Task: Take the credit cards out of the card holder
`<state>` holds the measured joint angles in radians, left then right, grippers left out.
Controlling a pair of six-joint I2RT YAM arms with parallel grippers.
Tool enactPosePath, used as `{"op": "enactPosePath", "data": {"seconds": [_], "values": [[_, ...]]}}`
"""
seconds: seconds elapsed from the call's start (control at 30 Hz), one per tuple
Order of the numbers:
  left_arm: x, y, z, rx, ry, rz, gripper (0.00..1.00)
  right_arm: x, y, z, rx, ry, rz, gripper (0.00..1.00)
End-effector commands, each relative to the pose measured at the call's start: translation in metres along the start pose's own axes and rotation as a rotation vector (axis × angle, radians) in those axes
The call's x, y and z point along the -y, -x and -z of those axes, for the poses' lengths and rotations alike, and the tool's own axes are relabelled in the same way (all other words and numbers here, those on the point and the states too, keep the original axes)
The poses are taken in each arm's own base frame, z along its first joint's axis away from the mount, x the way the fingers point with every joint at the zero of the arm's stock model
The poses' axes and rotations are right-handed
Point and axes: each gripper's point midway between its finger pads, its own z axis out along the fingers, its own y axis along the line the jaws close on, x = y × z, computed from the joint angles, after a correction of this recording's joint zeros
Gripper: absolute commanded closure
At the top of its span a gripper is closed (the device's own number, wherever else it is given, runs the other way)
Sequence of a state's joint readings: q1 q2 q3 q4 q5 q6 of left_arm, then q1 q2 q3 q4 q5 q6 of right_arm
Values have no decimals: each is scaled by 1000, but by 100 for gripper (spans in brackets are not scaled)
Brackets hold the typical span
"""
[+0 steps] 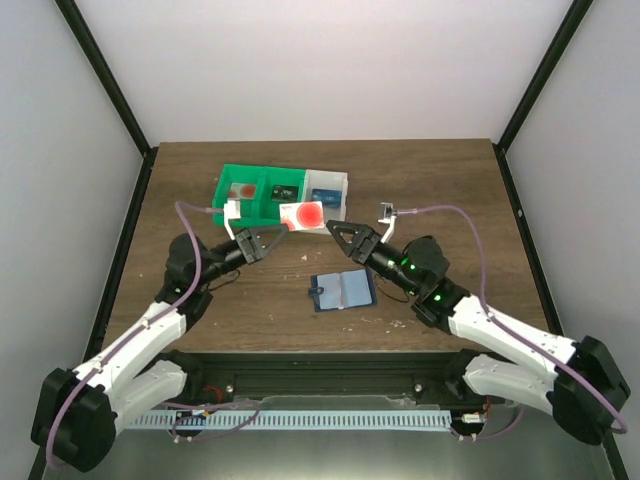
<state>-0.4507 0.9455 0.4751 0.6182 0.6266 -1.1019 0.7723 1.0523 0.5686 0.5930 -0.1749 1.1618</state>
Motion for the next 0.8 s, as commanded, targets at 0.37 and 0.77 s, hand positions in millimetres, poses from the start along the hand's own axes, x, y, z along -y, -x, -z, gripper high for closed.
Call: {"op": "enactPosePath", "data": {"seconds": [0.37, 0.77], "values": [[-64, 38, 25, -93, 366, -146, 100, 13, -12, 65, -49, -148, 331, 0], [-153, 102, 78, -24, 670, -53, 100, 7, -11, 82, -40, -130, 427, 0]]}}
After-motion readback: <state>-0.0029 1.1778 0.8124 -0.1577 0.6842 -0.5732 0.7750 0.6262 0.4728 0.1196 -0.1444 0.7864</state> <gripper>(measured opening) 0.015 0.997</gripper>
